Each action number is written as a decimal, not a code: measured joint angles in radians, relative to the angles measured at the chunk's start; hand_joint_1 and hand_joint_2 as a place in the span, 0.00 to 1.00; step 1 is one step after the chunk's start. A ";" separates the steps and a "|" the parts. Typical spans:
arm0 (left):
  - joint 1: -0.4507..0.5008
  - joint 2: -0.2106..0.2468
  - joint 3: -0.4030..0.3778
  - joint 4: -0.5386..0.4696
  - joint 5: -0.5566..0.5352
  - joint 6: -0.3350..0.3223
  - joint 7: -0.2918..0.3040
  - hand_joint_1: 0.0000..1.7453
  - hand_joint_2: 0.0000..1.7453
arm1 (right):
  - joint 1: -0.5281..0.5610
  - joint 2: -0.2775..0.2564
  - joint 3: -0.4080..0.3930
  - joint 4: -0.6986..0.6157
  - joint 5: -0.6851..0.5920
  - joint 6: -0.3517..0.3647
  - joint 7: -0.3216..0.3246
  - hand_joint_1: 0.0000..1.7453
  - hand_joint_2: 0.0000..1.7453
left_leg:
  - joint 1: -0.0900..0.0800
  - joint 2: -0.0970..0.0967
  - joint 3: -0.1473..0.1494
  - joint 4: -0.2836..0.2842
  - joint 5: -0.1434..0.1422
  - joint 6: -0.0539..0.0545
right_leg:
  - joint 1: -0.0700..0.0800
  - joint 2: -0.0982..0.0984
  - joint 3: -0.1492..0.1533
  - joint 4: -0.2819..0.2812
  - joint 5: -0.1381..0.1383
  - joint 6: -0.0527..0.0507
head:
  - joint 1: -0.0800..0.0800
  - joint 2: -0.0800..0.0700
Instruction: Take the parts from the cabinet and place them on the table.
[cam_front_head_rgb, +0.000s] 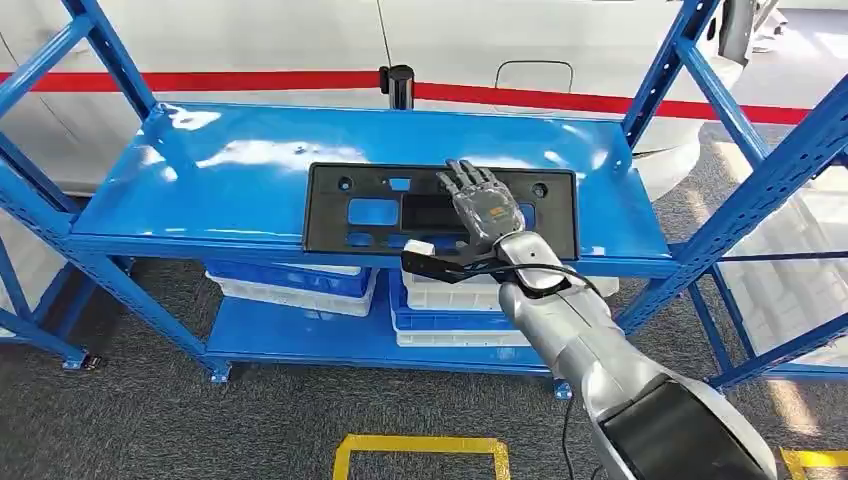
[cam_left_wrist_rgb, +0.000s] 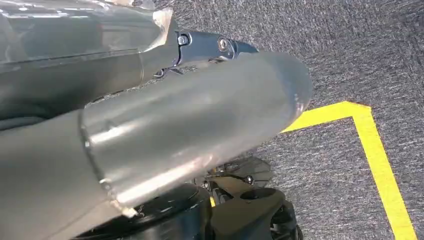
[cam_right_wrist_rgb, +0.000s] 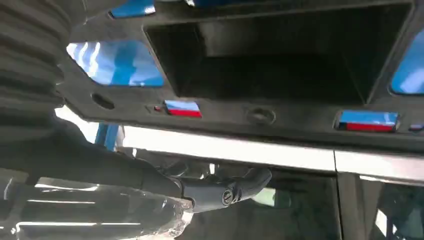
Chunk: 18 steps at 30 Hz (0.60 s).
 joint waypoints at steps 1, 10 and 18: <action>0.000 0.000 0.000 0.000 0.000 0.001 0.001 0.00 0.00 | 0.003 0.000 -0.003 0.003 0.001 -0.003 0.000 0.00 1.00 | 0.000 0.000 0.000 0.000 0.000 0.000 | 0.000 0.000 0.000 0.000 0.000 0.000 | 0.000 0.000; 0.000 0.000 0.009 0.001 -0.001 0.007 0.015 0.00 0.00 | 0.005 -0.002 -0.018 0.017 0.012 -0.004 0.003 0.00 1.00 | 0.000 0.000 0.000 0.000 0.000 0.000 | 0.000 0.000 0.000 0.000 0.000 0.000 | 0.000 0.000; 0.000 0.000 0.010 0.001 -0.010 0.006 0.007 0.00 0.00 | 0.000 -0.011 -0.030 0.018 0.022 -0.017 0.003 0.00 1.00 | 0.000 0.000 0.000 0.000 0.000 0.000 | 0.000 0.000 0.000 0.000 0.000 0.000 | 0.000 0.000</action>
